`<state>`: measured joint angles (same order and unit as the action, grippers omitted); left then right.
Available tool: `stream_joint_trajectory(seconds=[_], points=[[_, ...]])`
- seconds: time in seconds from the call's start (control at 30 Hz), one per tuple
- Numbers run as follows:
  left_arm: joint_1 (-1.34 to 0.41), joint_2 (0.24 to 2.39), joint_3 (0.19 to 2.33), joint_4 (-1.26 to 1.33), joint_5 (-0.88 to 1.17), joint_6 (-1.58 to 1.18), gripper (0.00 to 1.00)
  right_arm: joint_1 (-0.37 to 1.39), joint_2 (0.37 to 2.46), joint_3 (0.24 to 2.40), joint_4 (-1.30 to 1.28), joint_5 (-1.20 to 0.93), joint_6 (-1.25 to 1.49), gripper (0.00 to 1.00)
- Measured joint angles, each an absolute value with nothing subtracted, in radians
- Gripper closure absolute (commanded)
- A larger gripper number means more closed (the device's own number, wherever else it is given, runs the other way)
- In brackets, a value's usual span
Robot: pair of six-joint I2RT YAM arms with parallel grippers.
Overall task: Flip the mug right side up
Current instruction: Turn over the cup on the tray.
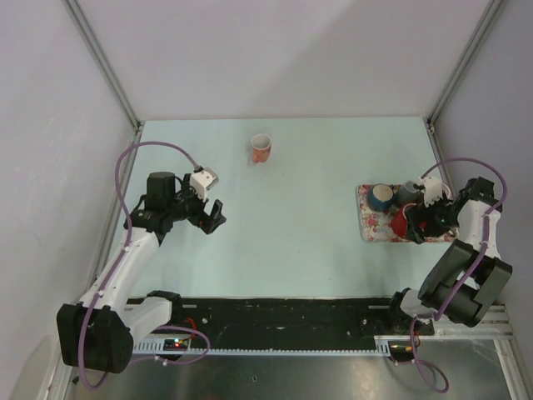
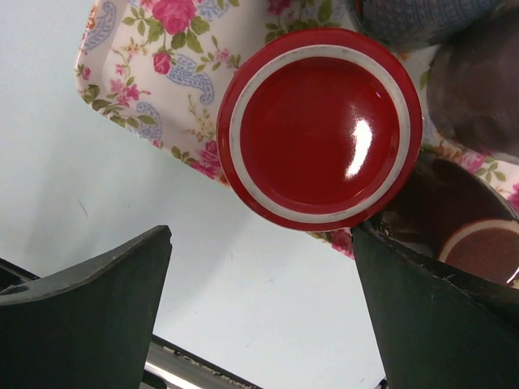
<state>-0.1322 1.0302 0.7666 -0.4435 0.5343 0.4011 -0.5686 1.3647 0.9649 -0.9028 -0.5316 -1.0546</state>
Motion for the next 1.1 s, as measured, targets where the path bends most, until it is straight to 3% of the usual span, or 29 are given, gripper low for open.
stream_joint_trajectory(seconds=[0.63, 0.87, 1.1], points=[[-0.132, 1.045, 0.767, -0.443, 0.527, 0.402, 0.00, -0.459, 1.341, 0.965, -1.069, -0.597, -1.122, 0.01], [-0.132, 1.045, 0.767, -0.443, 0.528, 0.402, 0.00, -0.488, 1.253, 0.965, -1.072, -0.585, -1.151, 0.01], [-0.132, 1.045, 0.767, -0.443, 0.528, 0.403, 0.00, -0.546, 1.312, 1.003, -1.097, -0.585, -1.216, 0.01]])
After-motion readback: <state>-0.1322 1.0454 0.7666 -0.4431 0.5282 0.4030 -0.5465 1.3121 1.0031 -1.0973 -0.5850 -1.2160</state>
